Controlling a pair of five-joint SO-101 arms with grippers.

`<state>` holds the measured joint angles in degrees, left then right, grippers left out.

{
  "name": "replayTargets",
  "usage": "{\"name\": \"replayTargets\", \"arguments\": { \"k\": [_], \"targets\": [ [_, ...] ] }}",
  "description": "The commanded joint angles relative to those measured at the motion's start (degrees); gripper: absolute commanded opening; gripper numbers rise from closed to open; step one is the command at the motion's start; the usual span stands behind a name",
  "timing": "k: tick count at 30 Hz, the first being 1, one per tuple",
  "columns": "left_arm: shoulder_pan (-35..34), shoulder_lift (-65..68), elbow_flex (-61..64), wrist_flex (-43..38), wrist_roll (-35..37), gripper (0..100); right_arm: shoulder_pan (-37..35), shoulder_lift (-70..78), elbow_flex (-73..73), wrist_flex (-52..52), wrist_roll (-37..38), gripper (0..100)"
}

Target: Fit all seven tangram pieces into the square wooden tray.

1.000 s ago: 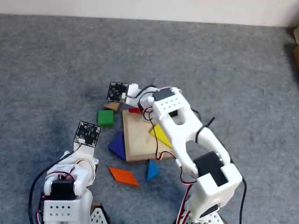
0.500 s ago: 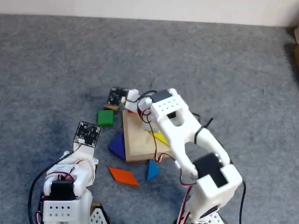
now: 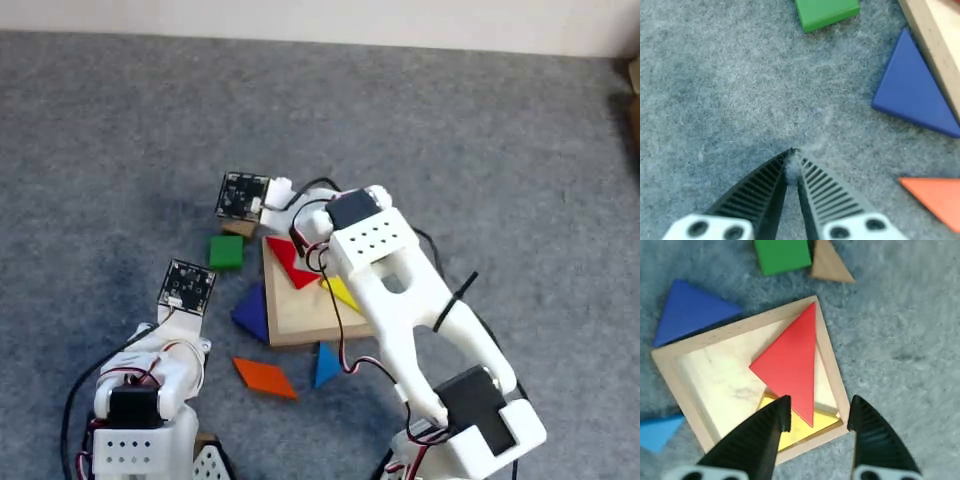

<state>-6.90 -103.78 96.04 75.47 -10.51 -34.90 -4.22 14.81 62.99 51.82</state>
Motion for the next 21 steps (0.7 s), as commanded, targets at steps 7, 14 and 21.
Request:
{"name": "replayTargets", "arguments": {
  "k": [7, 14, 21],
  "targets": [
    [-0.66, -0.66, 1.1, 0.18, 0.62, 0, -0.13, -1.98, -3.56, 0.04, -22.86, 0.4],
    [-0.66, -0.66, 1.1, 0.18, 0.62, 0, 1.98, 9.1, -4.09, -7.34, -36.31, 0.5],
    [-0.66, -0.66, 1.1, 0.18, 0.62, 0, 6.9, 16.04, -4.09, -7.78, -37.36, 0.5]
  ]
}}
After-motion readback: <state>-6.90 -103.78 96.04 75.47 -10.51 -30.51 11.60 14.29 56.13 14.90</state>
